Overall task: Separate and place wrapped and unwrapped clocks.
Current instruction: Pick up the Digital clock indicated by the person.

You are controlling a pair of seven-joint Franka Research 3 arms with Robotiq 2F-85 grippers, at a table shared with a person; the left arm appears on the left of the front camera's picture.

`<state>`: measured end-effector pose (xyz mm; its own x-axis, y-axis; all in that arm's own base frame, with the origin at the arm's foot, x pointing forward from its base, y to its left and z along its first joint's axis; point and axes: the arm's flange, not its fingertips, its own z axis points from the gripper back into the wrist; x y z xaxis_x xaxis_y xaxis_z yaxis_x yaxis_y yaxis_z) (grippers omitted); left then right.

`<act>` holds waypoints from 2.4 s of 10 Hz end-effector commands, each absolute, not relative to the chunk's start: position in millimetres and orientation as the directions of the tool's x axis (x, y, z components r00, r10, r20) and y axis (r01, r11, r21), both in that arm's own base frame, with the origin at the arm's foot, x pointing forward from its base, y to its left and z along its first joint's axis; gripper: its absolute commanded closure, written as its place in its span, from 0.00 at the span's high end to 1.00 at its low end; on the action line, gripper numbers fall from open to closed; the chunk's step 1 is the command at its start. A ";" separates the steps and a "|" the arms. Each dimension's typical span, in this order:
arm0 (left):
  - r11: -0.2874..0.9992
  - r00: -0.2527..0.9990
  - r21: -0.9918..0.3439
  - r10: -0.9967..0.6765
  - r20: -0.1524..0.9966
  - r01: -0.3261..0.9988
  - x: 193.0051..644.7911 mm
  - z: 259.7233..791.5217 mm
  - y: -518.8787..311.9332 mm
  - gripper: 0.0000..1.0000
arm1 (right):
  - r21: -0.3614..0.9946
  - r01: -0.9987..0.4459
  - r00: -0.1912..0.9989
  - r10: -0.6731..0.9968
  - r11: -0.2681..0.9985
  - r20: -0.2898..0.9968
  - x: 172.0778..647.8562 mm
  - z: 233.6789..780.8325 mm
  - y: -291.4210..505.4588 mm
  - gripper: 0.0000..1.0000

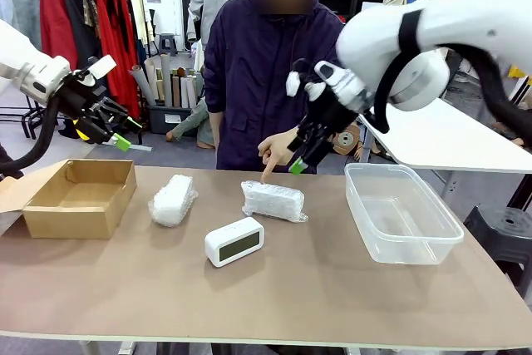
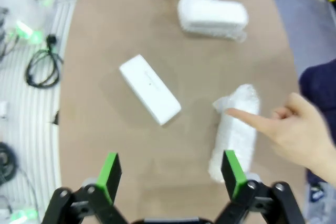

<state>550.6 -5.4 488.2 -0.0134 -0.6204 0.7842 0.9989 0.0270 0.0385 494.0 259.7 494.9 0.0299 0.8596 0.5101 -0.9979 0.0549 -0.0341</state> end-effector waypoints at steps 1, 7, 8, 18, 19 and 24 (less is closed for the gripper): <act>0.026 -0.015 0.040 -0.617 0.787 0.999 550.3 489.2 -5.1 1.00 | -0.027 -0.999 0.017 0.925 0.030 0.379 502.4 485.6 286.6 1.00; 0.026 -0.015 0.040 -0.617 0.787 0.999 550.3 489.2 -5.1 1.00 | -0.044 -0.994 -0.103 0.971 -0.096 0.218 500.9 454.9 317.8 1.00; 0.026 -0.015 0.040 -0.617 0.787 0.999 550.3 489.2 -5.1 1.00 | -0.018 -0.993 -0.116 0.966 -0.115 0.231 490.4 445.9 318.7 1.00; 0.026 -0.015 0.040 -0.617 0.787 0.999 550.3 489.2 -5.1 1.00 | -0.127 -0.909 -0.412 0.900 -0.396 0.140 480.2 416.0 376.6 1.00; 0.026 -0.015 0.040 -0.617 0.787 0.999 550.3 489.2 -5.1 1.00 | -0.129 -0.898 -0.436 0.892 -0.421 0.122 476.9 406.4 386.2 1.00; 0.026 -0.015 0.040 -0.617 0.787 0.999 550.3 489.2 -5.1 1.00 | -0.174 -0.849 -0.518 0.851 -0.499 0.088 478.5 379.4 404.2 1.00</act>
